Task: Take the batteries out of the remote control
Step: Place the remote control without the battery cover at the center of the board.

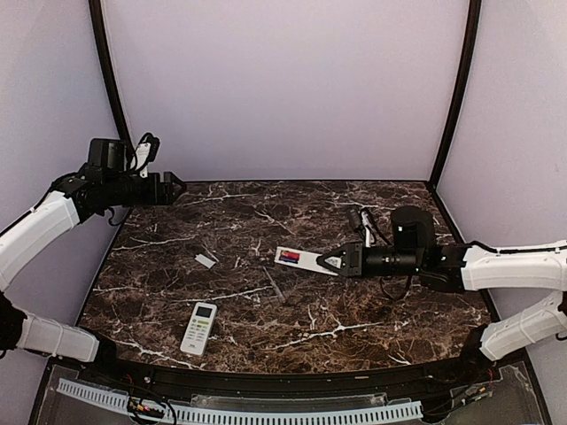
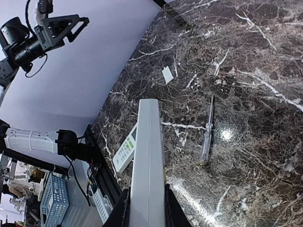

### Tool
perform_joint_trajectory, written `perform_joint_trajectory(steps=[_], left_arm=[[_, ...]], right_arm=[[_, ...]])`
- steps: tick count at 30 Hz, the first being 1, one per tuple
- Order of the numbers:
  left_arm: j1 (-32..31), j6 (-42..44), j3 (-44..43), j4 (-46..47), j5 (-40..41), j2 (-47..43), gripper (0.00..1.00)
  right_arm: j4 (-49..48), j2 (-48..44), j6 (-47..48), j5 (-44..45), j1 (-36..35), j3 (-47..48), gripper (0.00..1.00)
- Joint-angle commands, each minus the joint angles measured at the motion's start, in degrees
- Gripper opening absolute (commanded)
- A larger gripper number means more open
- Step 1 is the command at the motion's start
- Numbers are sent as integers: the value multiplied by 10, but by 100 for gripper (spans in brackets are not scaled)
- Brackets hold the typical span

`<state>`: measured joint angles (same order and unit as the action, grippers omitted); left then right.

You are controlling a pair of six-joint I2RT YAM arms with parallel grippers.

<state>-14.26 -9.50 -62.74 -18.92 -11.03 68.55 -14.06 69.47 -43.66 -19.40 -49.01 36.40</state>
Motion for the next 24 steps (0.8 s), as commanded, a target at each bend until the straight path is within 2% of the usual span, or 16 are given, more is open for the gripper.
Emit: perform_joint_trajectory(steps=[1, 3, 8, 14, 20, 24], left_arm=[[2, -11, 9, 7, -34, -12, 86], [2, -14, 8, 7, -40, -12, 86], [2, -23, 10, 10, -63, -9, 86], [2, -28, 8, 9, -80, -8, 86], [2, -33, 8, 11, -98, -3, 86], [2, -36, 8, 12, -108, 0, 86]], right_arm=[[-72, 37, -43, -23, 11, -23, 0], [-78, 52, -52, -34, 26, -26, 0], [1, 80, -25, -75, 67, 5, 0], [32, 94, 3, -172, 140, 14, 0], [102, 140, 55, -212, 159, 65, 0], [108, 168, 62, -234, 170, 79, 0]])
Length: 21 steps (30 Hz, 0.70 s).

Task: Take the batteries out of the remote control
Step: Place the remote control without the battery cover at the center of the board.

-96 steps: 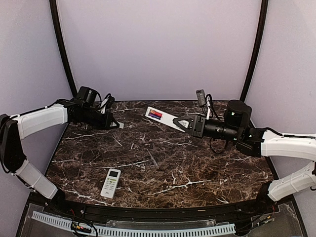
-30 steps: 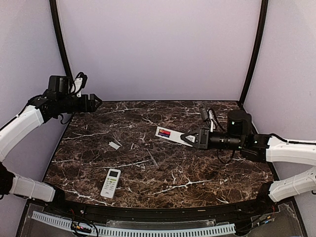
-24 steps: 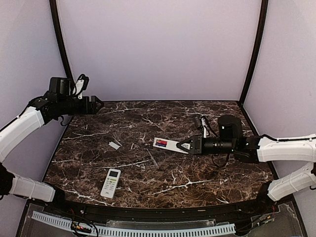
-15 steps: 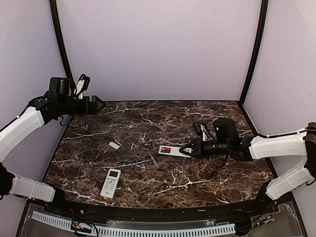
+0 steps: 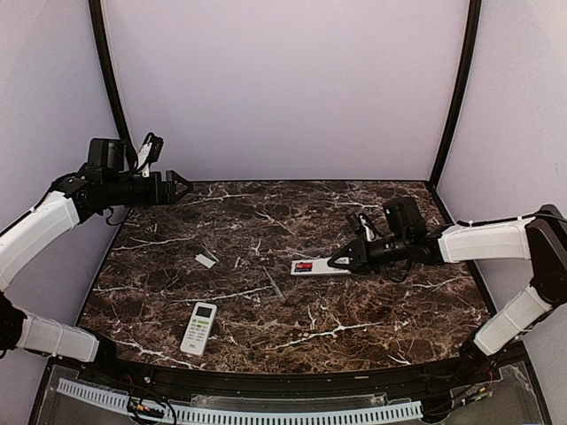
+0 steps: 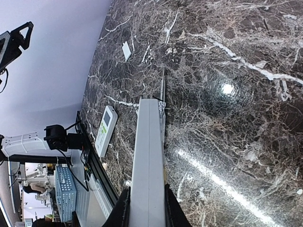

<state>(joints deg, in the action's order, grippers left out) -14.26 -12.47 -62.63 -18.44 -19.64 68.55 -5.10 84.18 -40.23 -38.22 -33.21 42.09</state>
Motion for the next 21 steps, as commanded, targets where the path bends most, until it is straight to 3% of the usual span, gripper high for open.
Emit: perform_joint_trajectory(steps=[1, 21], left_arm=[[1, -7, 7, 8, -22, 0, 86], [2, -15, 7, 10, -46, 13, 86]], right_arm=[[20, 27, 30, -49, 15, 24, 0], [-2, 137, 43, -123, 20, 46, 0]])
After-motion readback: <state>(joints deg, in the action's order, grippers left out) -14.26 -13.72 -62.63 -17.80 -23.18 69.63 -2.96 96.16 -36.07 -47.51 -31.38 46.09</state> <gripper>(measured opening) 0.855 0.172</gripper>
